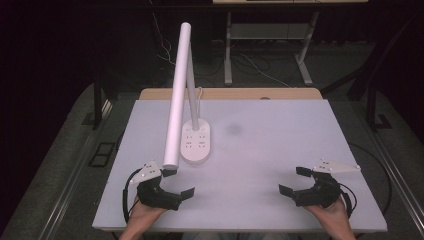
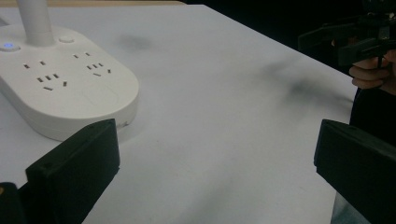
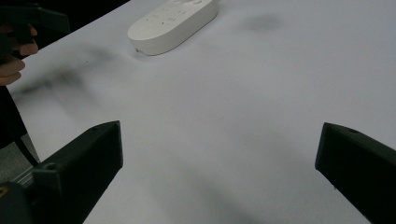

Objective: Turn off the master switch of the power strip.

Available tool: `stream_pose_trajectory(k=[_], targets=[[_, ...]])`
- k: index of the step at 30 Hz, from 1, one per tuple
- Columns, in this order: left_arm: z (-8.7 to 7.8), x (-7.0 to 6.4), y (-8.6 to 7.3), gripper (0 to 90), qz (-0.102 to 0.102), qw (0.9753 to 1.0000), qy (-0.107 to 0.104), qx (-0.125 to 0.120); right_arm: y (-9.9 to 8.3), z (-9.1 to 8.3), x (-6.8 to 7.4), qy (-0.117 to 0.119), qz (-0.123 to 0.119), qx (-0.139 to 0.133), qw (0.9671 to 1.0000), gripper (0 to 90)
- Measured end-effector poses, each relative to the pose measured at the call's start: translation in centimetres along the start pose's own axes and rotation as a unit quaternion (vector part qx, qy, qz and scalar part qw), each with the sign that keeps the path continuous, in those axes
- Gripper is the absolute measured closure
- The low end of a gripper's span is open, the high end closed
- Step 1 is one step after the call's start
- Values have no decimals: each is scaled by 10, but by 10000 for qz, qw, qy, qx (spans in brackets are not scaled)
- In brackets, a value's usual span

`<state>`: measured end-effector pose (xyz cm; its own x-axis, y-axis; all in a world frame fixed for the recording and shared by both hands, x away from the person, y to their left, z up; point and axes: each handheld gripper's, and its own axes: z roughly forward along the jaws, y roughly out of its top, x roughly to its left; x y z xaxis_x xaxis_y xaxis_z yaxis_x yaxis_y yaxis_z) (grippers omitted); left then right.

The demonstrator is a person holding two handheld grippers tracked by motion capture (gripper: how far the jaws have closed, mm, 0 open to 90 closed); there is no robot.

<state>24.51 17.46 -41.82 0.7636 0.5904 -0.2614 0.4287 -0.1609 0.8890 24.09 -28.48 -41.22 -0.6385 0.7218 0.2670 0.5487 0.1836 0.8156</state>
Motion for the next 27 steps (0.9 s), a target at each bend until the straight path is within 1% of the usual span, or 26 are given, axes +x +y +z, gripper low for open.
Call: stream_pose_trajectory(k=[10,12,15,20,27], targets=[[0,1,0,0,-62,10000,-41,2,-1,-1,0,23,6,35,10000,3],[0,2,-1,0,-114,9999,-102,5,-1,-1,0,11,14,41,10000,3],[1,2,-1,0,-98,9999,-121,39,-1,-2,-1,11,33,42,10000,3],[3,2,-1,0,-130,9997,-144,118,-2,-5,-2,5,100,-2,9999,3],[3,4,0,0,-140,9997,-132,155,-2,-7,-2,-21,48,16,10000,3]])
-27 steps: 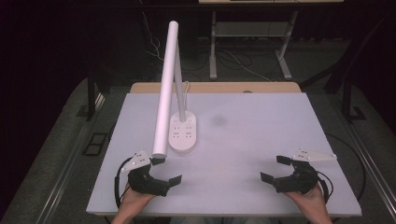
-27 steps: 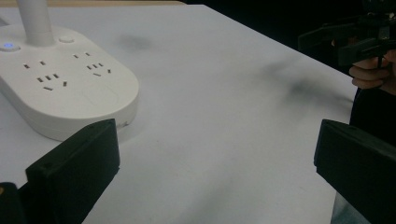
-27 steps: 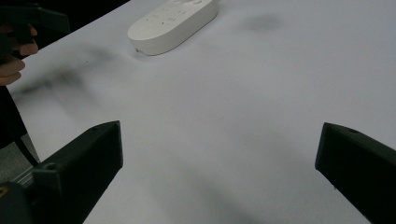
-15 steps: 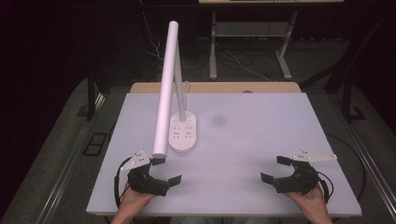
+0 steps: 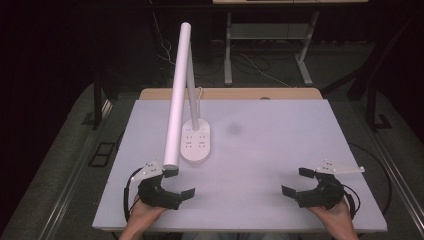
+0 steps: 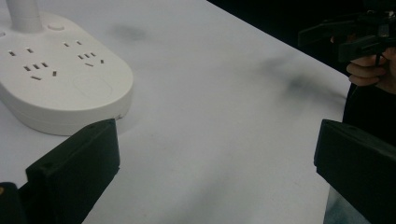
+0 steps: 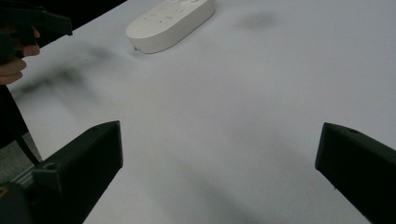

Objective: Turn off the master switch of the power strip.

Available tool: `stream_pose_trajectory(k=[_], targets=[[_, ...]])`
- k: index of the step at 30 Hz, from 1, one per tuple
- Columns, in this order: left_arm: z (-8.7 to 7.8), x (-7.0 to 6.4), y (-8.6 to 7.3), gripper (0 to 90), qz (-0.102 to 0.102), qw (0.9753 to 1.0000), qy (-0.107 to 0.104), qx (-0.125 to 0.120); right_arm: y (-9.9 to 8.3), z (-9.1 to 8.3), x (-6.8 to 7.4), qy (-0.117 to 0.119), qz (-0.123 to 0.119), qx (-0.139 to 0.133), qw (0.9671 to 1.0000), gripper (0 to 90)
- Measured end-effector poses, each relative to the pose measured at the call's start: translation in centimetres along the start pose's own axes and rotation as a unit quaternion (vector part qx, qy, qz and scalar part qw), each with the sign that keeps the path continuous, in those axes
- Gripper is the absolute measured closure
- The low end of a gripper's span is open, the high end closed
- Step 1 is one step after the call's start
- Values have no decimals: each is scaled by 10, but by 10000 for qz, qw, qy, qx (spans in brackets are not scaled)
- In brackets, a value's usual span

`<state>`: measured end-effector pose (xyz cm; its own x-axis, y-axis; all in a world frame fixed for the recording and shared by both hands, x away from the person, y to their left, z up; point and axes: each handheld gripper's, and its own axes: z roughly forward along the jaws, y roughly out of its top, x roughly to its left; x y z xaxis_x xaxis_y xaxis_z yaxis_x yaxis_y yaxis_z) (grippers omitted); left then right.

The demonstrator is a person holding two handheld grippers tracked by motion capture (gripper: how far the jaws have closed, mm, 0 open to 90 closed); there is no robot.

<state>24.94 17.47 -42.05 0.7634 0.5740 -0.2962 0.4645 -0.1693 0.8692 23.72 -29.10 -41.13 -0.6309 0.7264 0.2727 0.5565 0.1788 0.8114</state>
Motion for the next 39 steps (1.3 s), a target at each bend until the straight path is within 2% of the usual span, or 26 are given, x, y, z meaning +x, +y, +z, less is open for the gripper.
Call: stream_pose_trajectory(k=[6,16,26,39], targets=[[-2,2,3,0,-43,10000,50,-24,0,1,0,5,-40,33,10000,3],[-5,5,11,0,12,10000,49,81,0,2,0,-5,-61,103,9999,3],[-9,9,20,0,-5,10000,58,33,0,2,0,-25,-52,103,9999,3],[-12,17,36,5,26,9998,96,160,-1,2,-1,-48,-27,101,9999,3]])
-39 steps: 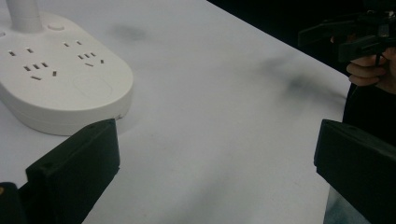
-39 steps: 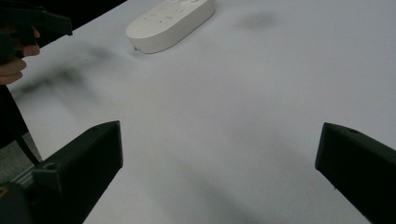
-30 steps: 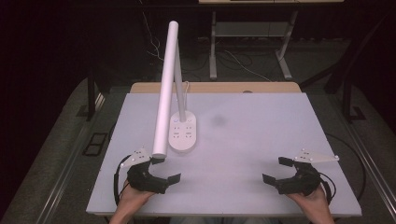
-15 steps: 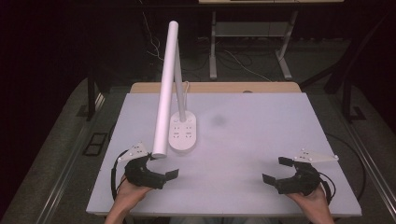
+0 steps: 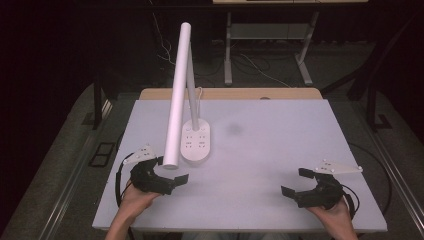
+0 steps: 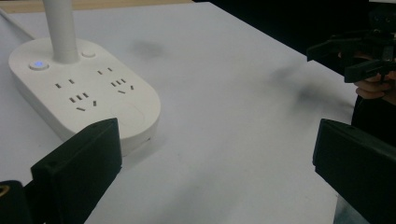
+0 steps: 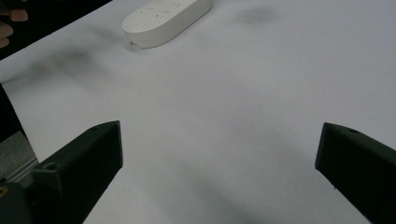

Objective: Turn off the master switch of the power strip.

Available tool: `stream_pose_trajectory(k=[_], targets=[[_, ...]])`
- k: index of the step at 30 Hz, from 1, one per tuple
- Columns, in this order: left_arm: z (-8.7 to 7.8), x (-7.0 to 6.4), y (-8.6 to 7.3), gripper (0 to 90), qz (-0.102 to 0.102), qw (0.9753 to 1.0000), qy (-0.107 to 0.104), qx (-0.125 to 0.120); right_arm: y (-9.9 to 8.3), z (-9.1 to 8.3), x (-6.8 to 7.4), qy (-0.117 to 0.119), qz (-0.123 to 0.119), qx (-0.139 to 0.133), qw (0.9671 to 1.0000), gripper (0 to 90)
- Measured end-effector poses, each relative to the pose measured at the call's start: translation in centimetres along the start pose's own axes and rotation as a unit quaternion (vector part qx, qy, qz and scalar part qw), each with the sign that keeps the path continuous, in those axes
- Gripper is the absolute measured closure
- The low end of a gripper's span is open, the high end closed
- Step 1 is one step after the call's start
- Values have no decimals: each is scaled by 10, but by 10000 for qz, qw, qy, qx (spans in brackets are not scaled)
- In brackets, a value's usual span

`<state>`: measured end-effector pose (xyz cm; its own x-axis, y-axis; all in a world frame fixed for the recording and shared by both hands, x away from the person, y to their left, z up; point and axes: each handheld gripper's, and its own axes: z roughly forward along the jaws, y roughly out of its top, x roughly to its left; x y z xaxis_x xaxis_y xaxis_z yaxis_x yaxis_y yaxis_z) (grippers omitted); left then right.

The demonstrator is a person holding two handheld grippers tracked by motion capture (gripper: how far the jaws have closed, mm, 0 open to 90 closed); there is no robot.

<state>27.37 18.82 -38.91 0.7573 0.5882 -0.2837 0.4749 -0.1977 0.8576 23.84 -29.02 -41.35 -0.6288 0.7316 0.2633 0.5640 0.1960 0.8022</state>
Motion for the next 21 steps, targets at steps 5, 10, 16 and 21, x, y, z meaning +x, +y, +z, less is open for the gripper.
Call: stream_pose_trajectory(k=[5,10,16,21], targets=[[1,3,6,5,45,10000,-27,78,0,0,0,-7,1,0,10000,3],[0,6,13,5,69,9999,-15,130,0,0,0,-25,14,-25,10000,3],[-1,10,22,5,91,9997,4,212,0,0,0,-26,-2,-29,10000,3],[-2,14,29,5,111,9996,23,255,-1,0,-1,-22,5,-26,10000,3]])
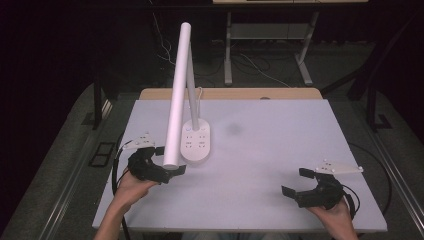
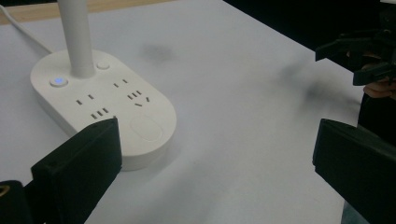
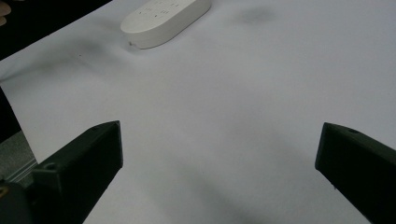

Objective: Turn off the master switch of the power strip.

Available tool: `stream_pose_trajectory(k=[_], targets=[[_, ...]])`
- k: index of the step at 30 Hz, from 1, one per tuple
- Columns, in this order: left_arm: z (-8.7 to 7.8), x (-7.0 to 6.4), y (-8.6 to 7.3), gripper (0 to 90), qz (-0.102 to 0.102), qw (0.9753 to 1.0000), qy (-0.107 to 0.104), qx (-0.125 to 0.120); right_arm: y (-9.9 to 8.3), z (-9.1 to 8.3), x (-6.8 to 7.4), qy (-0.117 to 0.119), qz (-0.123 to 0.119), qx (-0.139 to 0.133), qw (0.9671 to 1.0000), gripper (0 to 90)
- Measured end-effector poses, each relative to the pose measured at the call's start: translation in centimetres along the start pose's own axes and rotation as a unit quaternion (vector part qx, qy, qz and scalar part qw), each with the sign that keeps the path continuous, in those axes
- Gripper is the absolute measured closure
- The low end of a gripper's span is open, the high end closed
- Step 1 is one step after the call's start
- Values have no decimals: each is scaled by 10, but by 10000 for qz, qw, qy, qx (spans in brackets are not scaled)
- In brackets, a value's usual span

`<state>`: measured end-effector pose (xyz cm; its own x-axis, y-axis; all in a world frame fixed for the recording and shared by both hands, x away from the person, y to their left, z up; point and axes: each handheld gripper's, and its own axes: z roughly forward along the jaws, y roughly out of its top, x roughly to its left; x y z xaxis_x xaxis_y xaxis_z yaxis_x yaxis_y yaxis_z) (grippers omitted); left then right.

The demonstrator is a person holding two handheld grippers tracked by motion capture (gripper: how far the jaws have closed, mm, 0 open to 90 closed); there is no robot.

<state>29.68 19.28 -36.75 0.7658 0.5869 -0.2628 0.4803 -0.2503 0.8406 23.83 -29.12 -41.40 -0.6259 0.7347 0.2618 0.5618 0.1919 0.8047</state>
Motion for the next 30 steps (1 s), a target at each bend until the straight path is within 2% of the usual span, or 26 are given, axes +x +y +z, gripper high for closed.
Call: stream_pose_trajectory(k=[24,30], targets=[[-3,26,25,8,-33,9998,128,148,-1,-1,-1,5,34,17,10000,3],[-2,35,34,9,-24,9995,236,207,-1,0,-1,6,-9,-4,10000,3]])
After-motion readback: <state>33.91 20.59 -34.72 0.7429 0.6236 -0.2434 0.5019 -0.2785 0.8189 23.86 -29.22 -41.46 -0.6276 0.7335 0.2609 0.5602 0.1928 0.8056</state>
